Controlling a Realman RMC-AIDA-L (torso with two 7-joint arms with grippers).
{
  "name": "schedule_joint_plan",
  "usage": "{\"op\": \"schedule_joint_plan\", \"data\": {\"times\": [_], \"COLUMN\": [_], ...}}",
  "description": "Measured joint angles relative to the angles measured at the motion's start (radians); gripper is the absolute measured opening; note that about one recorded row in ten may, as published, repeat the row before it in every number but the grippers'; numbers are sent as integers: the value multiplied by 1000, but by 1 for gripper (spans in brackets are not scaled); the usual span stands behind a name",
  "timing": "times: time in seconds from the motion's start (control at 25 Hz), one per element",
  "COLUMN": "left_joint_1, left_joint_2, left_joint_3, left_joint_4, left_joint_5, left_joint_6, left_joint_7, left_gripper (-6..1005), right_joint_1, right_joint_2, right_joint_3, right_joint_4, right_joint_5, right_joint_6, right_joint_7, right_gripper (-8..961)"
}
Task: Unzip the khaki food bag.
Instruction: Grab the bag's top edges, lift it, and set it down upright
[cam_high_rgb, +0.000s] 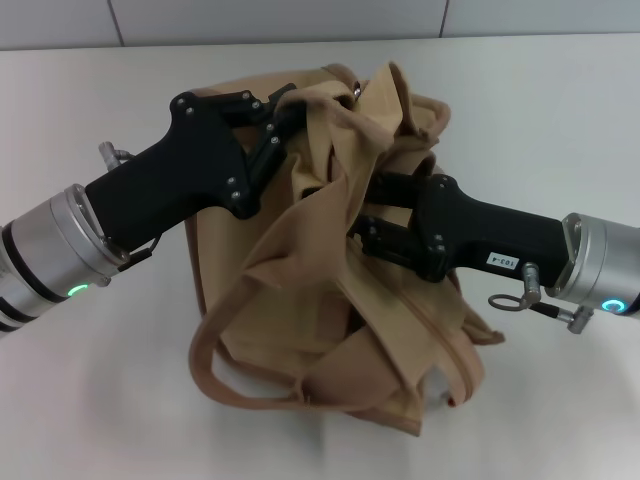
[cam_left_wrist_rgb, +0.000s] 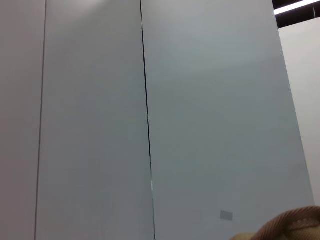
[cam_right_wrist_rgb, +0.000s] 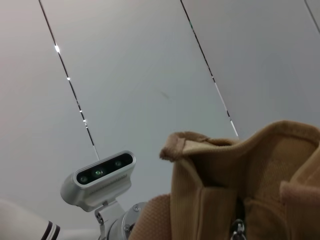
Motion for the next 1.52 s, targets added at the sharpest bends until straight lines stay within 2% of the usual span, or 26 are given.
{"op": "schedule_joint_plan", "data": {"times": [0.12,0.24,0.4,0.68,0.84,1.28,1.52], "left_joint_1": [0,-1,-3,-8,-9,-5,-2], "left_joint_2": [0,0,0,0,0,0,0], "left_joint_3": [1,1,1,0,0,0,0], "left_joint_4": [0,0,2,3,3,1,1], "left_joint_5": [1,1,0,-1,-1,-2,-2], "left_joint_6": [0,-2,-7,-14,-15,-11,-8], "left_joint_7": [0,0,0,0,0,0,0], "left_gripper": [88,88,89,89,89,90,91], "right_joint_1": [4,11,19,-1,-7,-26,-43], "right_joint_2": [0,0,-5,-9,-9,-8,-6], "right_joint_3": [-11,-43,-86,-90,-89,-79,-59], "right_joint_4": [2,1,-10,-45,-61,-68,-68], "right_joint_5": [0,0,0,0,-1,6,9], "right_joint_6": [-5,-20,-44,-101,-111,29,45], "right_joint_7": [-1,1,20,54,75,139,135], "right_gripper": [528,292,255,191,193,261,381]}}
